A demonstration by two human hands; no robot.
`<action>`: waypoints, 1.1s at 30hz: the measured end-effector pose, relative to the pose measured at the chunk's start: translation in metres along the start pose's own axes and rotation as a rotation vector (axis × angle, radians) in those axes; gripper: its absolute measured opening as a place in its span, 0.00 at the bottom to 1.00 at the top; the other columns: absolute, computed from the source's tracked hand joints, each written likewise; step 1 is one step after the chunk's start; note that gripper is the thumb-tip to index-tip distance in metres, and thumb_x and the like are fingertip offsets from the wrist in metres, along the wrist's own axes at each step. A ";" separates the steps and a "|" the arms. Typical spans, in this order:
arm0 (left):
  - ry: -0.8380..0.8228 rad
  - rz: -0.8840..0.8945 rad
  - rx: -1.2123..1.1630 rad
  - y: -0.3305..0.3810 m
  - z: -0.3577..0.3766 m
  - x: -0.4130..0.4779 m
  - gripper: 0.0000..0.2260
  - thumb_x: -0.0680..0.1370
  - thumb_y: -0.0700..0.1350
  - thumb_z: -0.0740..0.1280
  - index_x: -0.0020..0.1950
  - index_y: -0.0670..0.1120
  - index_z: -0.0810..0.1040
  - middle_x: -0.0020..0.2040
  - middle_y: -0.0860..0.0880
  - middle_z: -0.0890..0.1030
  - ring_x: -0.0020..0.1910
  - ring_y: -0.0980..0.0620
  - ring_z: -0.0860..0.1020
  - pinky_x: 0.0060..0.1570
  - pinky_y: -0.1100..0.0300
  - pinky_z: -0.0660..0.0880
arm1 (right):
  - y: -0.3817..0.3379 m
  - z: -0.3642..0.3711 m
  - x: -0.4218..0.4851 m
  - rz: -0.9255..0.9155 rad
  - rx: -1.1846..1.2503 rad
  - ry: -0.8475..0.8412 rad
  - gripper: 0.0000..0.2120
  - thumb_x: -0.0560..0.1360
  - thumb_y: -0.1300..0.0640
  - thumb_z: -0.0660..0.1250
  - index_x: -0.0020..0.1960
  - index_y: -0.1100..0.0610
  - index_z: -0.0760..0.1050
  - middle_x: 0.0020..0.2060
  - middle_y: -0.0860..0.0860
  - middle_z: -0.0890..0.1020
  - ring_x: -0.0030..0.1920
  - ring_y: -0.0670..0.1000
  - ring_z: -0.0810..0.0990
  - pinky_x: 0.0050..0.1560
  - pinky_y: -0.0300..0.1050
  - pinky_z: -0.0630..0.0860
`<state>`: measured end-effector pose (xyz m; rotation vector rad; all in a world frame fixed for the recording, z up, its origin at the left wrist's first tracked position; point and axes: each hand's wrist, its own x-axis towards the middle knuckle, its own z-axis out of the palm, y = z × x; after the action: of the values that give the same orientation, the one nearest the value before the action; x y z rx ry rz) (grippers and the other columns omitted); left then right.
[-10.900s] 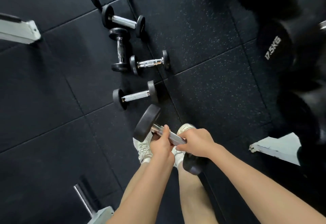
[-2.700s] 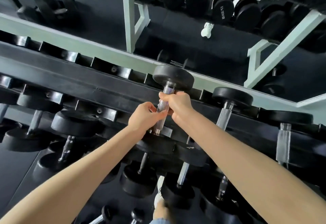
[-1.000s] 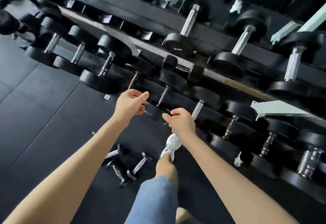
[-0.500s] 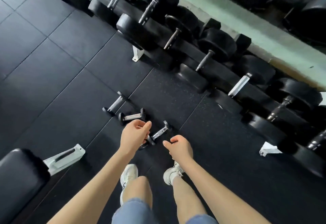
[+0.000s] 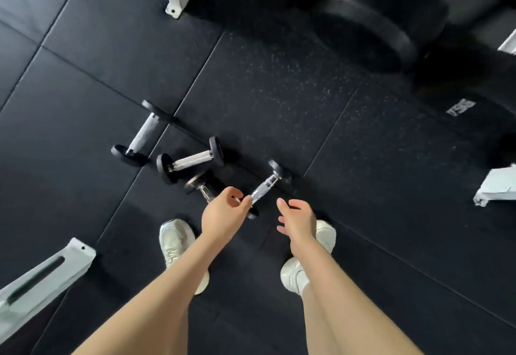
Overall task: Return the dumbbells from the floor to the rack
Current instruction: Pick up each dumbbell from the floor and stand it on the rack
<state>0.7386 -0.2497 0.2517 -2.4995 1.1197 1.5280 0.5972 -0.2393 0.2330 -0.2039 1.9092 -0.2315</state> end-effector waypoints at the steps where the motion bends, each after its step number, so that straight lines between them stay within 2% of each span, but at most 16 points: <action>1: -0.012 0.015 0.030 -0.011 0.011 0.021 0.12 0.75 0.55 0.64 0.54 0.50 0.77 0.46 0.54 0.83 0.51 0.51 0.80 0.49 0.58 0.72 | 0.007 0.012 0.022 0.020 0.035 0.005 0.20 0.74 0.51 0.70 0.63 0.56 0.72 0.39 0.47 0.76 0.40 0.51 0.78 0.53 0.56 0.81; 6: -0.105 0.128 0.150 -0.057 0.069 0.107 0.18 0.75 0.58 0.65 0.63 0.53 0.73 0.53 0.53 0.81 0.54 0.52 0.79 0.48 0.61 0.70 | 0.037 0.057 0.118 0.061 0.148 0.016 0.25 0.74 0.51 0.71 0.68 0.55 0.69 0.59 0.55 0.77 0.52 0.52 0.79 0.50 0.48 0.81; 12: -0.256 0.175 0.267 -0.093 0.126 0.178 0.25 0.75 0.60 0.65 0.69 0.54 0.67 0.62 0.52 0.79 0.55 0.51 0.79 0.50 0.62 0.70 | 0.057 0.087 0.199 0.092 0.248 -0.022 0.29 0.74 0.53 0.72 0.71 0.54 0.65 0.60 0.54 0.75 0.58 0.54 0.78 0.57 0.49 0.79; 14: -0.273 0.187 0.285 -0.097 0.141 0.192 0.27 0.74 0.61 0.66 0.70 0.53 0.65 0.61 0.51 0.79 0.55 0.50 0.80 0.51 0.60 0.71 | 0.060 0.095 0.219 0.090 0.258 -0.035 0.30 0.74 0.52 0.71 0.72 0.54 0.65 0.61 0.53 0.76 0.58 0.54 0.78 0.56 0.49 0.79; 16: -0.287 0.214 0.333 -0.098 0.154 0.203 0.28 0.73 0.60 0.67 0.70 0.53 0.65 0.58 0.51 0.81 0.54 0.48 0.80 0.52 0.58 0.73 | 0.063 0.104 0.235 0.105 0.293 -0.044 0.36 0.72 0.51 0.73 0.75 0.54 0.61 0.64 0.55 0.75 0.62 0.56 0.77 0.61 0.53 0.77; 18: -0.286 0.232 0.385 -0.099 0.162 0.211 0.26 0.73 0.59 0.67 0.68 0.53 0.66 0.53 0.50 0.83 0.48 0.48 0.81 0.49 0.56 0.75 | 0.067 0.112 0.245 0.123 0.350 -0.045 0.42 0.68 0.49 0.76 0.76 0.54 0.59 0.67 0.58 0.74 0.63 0.60 0.77 0.64 0.59 0.75; 20: -0.275 0.219 0.373 -0.100 0.164 0.215 0.21 0.73 0.57 0.68 0.63 0.52 0.68 0.48 0.51 0.84 0.42 0.49 0.82 0.45 0.55 0.76 | 0.070 0.115 0.250 0.138 0.402 -0.046 0.44 0.64 0.48 0.77 0.74 0.55 0.62 0.67 0.60 0.74 0.63 0.61 0.77 0.63 0.61 0.75; 24: -0.261 0.215 0.299 -0.094 0.153 0.201 0.16 0.73 0.55 0.69 0.58 0.54 0.72 0.41 0.56 0.83 0.36 0.53 0.82 0.34 0.66 0.70 | 0.064 0.107 0.233 0.149 0.453 0.005 0.42 0.68 0.55 0.77 0.76 0.57 0.60 0.66 0.59 0.75 0.63 0.60 0.77 0.64 0.60 0.75; 27: -0.257 0.224 0.235 -0.082 0.134 0.168 0.16 0.73 0.55 0.70 0.59 0.55 0.73 0.43 0.56 0.84 0.39 0.55 0.82 0.39 0.62 0.73 | 0.053 0.092 0.199 0.116 0.397 0.008 0.39 0.68 0.55 0.77 0.74 0.58 0.62 0.62 0.58 0.78 0.61 0.59 0.79 0.63 0.59 0.76; 28: -0.261 0.218 0.204 -0.077 0.124 0.154 0.16 0.73 0.55 0.70 0.58 0.54 0.73 0.43 0.55 0.85 0.39 0.55 0.82 0.40 0.60 0.74 | 0.046 0.085 0.182 0.099 0.373 0.011 0.36 0.69 0.56 0.77 0.72 0.58 0.66 0.59 0.57 0.79 0.60 0.59 0.79 0.62 0.58 0.76; 31: -0.283 0.193 0.120 -0.054 0.089 0.105 0.14 0.73 0.54 0.70 0.56 0.54 0.74 0.42 0.55 0.85 0.40 0.54 0.83 0.44 0.58 0.76 | 0.019 0.062 0.119 0.018 0.301 0.010 0.15 0.70 0.58 0.75 0.54 0.59 0.75 0.45 0.52 0.82 0.54 0.58 0.82 0.59 0.57 0.79; 33: -0.289 0.189 0.089 -0.034 0.059 0.067 0.13 0.73 0.55 0.70 0.55 0.54 0.74 0.43 0.55 0.85 0.40 0.54 0.82 0.43 0.59 0.75 | -0.001 0.046 0.072 -0.017 0.260 0.002 0.15 0.70 0.57 0.75 0.53 0.63 0.78 0.46 0.55 0.83 0.53 0.59 0.83 0.57 0.59 0.79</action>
<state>0.7305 -0.2418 0.1571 -2.0810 1.3688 1.7686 0.6158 -0.2617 0.1530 -0.0449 1.8592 -0.4876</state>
